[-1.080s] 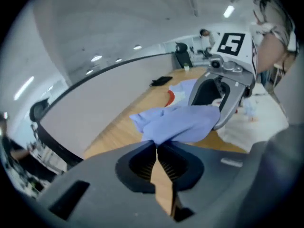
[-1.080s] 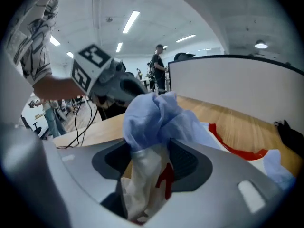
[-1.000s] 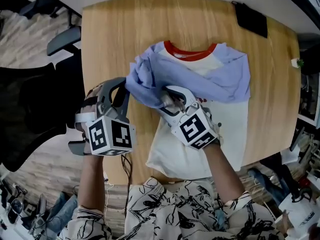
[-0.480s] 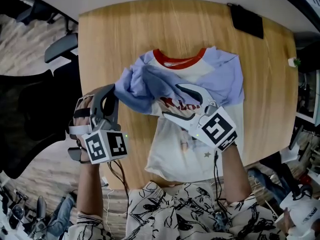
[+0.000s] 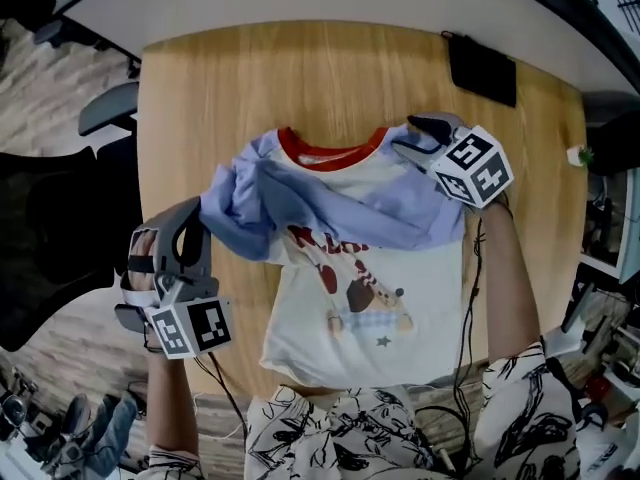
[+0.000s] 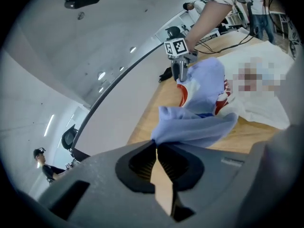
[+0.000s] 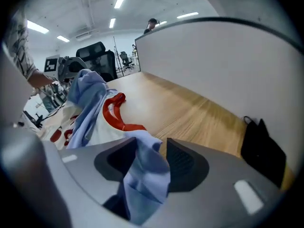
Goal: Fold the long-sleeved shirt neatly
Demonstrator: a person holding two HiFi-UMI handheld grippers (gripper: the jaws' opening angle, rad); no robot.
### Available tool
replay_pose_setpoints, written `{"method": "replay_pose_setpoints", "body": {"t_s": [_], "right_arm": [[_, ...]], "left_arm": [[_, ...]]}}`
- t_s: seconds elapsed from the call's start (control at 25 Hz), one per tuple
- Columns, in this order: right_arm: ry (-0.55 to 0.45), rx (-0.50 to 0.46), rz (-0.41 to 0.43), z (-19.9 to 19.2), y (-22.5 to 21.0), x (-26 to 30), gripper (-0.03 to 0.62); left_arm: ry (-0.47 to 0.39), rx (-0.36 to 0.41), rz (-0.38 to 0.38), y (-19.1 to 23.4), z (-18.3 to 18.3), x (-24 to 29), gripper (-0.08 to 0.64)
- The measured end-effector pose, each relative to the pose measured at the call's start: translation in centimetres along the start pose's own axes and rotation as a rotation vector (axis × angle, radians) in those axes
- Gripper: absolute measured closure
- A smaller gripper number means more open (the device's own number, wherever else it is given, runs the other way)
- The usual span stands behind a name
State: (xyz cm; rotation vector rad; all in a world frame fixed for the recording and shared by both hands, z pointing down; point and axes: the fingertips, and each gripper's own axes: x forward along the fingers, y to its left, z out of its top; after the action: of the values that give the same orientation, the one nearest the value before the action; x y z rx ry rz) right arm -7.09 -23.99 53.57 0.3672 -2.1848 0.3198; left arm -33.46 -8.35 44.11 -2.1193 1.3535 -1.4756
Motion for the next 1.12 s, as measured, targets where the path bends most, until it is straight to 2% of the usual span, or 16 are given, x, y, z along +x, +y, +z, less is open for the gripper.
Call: {"method": "replay_pose_setpoints", "body": {"t_s": [0.08,0.12,0.16,0.24,0.36,0.52,0.72,0.84,0.92,1.0,1.12], "right_arm": [[0.033,-0.008,0.097,-0.4,0.4,0.8,0.446],[0.042,-0.015,0.118,-0.6,0.5,0.8,0.543],[0.045,-0.018,0.119,-0.7,0.3,0.6,0.558],[0.044,-0.009,0.074,-1.0,-0.6,-0.5,0.565],[0.05,0.014,-0.039,-1.9,-2.7,-3.2,0.568],[0.107,0.021,-0.189,-3.5,-5.9,-6.4,0.568],[0.13,0.021,-0.246,-4.9,-7.2,-6.4,0.568],[0.109,0.033,-0.264,-5.3,-7.2,-5.8,0.551],[0.083,0.027,-0.251,-4.7,-6.4,-5.8,0.453],[0.036,0.005,-0.245,-3.0,-4.9,-6.9,0.347],[-0.052,-0.063,-0.213,1.2,-0.3,-9.0,0.316]], "left_arm": [[0.005,-0.016,0.018,0.2,0.1,-0.1,0.543],[0.012,-0.015,0.032,0.3,0.0,-0.1,0.543],[0.022,-0.011,0.045,0.5,-0.1,-0.1,0.543],[0.055,-0.011,0.067,0.9,-0.7,-0.4,0.543],[0.102,-0.027,0.095,2.1,-2.0,-1.3,0.543],[0.18,0.013,0.176,4.8,-3.7,-2.9,0.545],[0.232,0.106,0.236,6.2,-3.9,-3.7,0.543],[0.145,0.108,0.199,4.2,-1.2,-3.2,0.543],[0.1,0.132,0.185,2.7,0.2,-2.7,0.543],[0.057,0.116,0.187,1.7,1.1,-2.2,0.543],[0.004,0.103,0.193,0.7,2.7,-1.4,0.543]]}}
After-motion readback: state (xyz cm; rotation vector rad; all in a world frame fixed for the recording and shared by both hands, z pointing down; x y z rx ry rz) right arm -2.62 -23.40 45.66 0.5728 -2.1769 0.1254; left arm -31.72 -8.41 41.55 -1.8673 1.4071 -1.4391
